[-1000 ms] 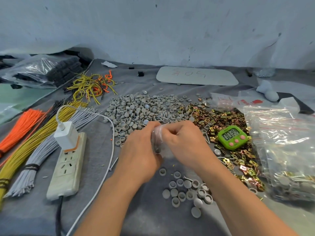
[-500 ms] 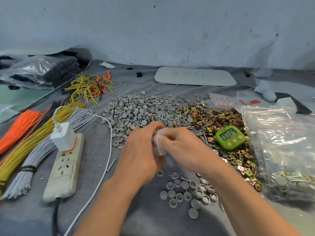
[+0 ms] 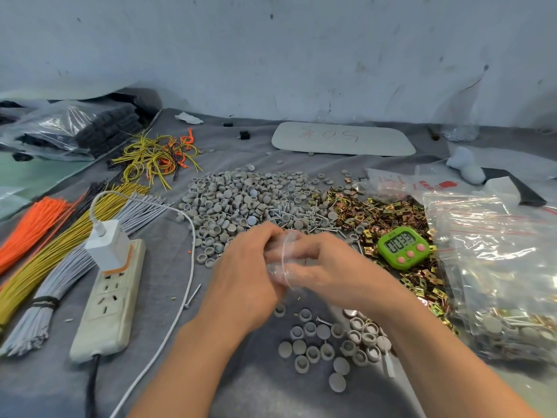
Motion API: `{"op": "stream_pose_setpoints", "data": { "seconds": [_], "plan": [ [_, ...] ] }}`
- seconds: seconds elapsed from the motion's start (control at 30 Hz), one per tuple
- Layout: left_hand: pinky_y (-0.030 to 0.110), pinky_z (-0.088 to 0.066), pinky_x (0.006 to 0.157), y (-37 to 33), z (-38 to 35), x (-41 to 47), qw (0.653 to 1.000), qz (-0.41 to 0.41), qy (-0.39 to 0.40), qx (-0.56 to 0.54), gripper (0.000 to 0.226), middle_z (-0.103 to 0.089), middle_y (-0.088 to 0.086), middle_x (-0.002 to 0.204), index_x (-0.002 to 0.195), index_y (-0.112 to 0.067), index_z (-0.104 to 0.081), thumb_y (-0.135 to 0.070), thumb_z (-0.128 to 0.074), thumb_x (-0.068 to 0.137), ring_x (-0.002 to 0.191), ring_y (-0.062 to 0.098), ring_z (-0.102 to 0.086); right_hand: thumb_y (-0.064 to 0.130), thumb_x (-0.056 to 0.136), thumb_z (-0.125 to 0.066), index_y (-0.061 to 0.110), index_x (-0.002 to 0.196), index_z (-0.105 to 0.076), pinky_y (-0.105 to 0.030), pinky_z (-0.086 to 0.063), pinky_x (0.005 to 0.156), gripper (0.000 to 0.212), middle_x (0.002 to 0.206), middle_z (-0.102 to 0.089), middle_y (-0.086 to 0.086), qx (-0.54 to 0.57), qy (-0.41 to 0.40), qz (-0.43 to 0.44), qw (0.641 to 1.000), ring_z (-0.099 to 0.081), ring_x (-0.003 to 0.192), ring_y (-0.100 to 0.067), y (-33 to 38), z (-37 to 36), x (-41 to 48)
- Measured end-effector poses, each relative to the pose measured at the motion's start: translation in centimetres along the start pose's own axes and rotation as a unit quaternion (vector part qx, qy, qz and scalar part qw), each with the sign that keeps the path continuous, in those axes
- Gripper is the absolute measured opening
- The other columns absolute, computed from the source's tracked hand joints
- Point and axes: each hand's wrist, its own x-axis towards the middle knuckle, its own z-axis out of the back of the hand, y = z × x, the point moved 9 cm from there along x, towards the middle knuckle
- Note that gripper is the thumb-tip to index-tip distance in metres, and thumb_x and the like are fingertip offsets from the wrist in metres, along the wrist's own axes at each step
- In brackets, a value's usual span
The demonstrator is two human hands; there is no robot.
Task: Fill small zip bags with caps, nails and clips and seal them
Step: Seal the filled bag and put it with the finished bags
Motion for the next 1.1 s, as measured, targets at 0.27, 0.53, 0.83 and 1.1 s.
{"op": "stream_pose_setpoints", "data": {
  "seconds": [0.27, 0.53, 0.83, 1.1],
  "plan": [
    [0.024, -0.049, 0.066, 2.2, 1.4, 0.2, 0.992, 0.084, -0.043, -0.088, 0.043, -0.064, -0.032, 0.093, 0.097, -0.036, -0.059, -0.02, -0.088, 0.069, 0.079, -0.003, -0.061, 0.015, 0.096, -0.064, 0.036, 0.113, -0.076, -0.033, -0.061, 0.084, 0.029, 0.109, -0.077, 0.012, -0.206, -0.23, -0.165, 0.937, -0.072, 0.085, -0.014, -5.9, 6.7, -0.3],
    [0.024, -0.046, 0.066, 2.2, 3.1, 0.2, 0.989, 0.087, -0.111, -0.05, 0.034, -0.068, -0.017, 0.086, 0.098, -0.035, -0.057, -0.033, -0.084, 0.077, 0.079, 0.0, -0.061, 0.026, 0.099, -0.061, 0.028, 0.125, -0.068, -0.035, -0.047, 0.091, 0.027, 0.115, -0.058, 0.001, -0.323, -0.093, -0.09, 0.937, -0.059, 0.11, -0.024, -4.6, 1.1, 3.6],
    [0.022, -0.044, 0.069, 2.9, 2.8, 0.0, 0.993, 0.089, -0.069, -0.029, 0.038, -0.068, -0.02, 0.094, 0.102, -0.04, -0.055, -0.03, -0.083, 0.078, 0.088, 0.0, -0.062, 0.016, 0.1, -0.052, 0.025, 0.095, -0.068, -0.038, -0.04, 0.092, 0.019, 0.1, -0.071, 0.002, -0.354, -0.165, -0.127, 0.912, -0.066, 0.098, -0.026, -3.6, 1.8, 3.6],
    [0.033, -0.048, 0.077, 2.0, 2.0, -0.1, 0.995, 0.086, -0.047, -0.013, 0.042, -0.065, -0.017, 0.096, 0.105, -0.039, -0.053, -0.03, -0.082, 0.076, 0.091, 0.01, -0.06, 0.026, 0.095, -0.072, 0.033, 0.079, -0.067, -0.02, -0.047, 0.054, 0.017, 0.074, -0.069, 0.016, -0.113, -0.244, -0.006, 0.963, -0.063, 0.066, -0.005, 0.3, 4.9, -0.2]
  ]
}}
